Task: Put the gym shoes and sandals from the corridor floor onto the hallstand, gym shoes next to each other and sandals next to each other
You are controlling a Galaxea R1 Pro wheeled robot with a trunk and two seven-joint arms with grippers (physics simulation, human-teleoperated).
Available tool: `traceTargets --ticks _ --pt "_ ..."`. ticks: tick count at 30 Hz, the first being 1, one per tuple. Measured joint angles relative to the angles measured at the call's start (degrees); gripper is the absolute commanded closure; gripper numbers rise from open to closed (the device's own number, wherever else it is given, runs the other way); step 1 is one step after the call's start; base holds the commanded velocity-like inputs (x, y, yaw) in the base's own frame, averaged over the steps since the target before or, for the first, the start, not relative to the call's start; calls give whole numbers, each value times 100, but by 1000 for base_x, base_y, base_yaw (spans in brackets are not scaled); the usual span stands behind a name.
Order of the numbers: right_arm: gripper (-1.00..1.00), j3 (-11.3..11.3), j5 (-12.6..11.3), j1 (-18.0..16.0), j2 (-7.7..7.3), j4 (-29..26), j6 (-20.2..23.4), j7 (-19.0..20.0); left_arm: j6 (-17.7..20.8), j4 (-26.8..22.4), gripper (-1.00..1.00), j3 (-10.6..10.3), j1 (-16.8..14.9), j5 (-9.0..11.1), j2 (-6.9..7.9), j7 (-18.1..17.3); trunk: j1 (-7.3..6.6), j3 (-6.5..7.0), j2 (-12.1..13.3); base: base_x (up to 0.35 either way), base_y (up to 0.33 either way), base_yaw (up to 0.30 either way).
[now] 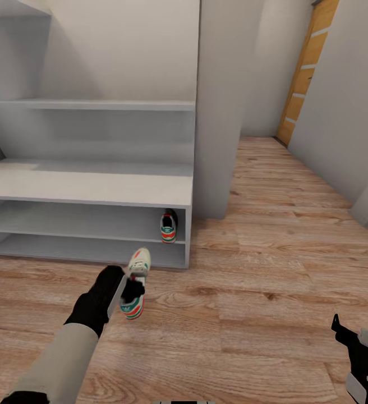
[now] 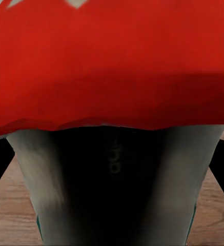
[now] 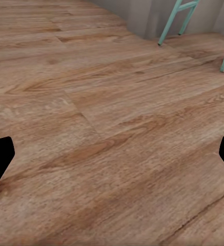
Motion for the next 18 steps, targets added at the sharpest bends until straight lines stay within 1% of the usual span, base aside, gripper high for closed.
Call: traceTargets --ticks 2,5,8,12,16,17,18 --pt "-100 0 0 0 0 1 0 0 4 273 100 3 -177 2 -2 -2 0 0 0 0 0 0" --pt "-100 3 0 -1 0 2 0 0 8 482 100 3 -353 1 -4 -1 0 0 0 0 0 0" --pt "-100 -1 0 -1 0 2 0 0 13 546 100 2 -463 5 -4 -1 0 0 0 0 0 0" --pt "-100 4 0 -1 0 3 0 0 52 633 100 4 -734 6 0 5 0 0 0 0 0 0" --pt "-100 2 0 -2 0 3 0 0 74 848 100 5 -1098 6 2 7 0 0 0 0 0 0" --pt "-100 2 0 -1 0 3 0 0 78 984 100 5 -1217 6 2 7 0 0 0 0 0 0" --pt "-100 4 0 -1 0 3 0 0 78 1242 100 5 -1412 5 3 7 0 0 0 0 0 0"
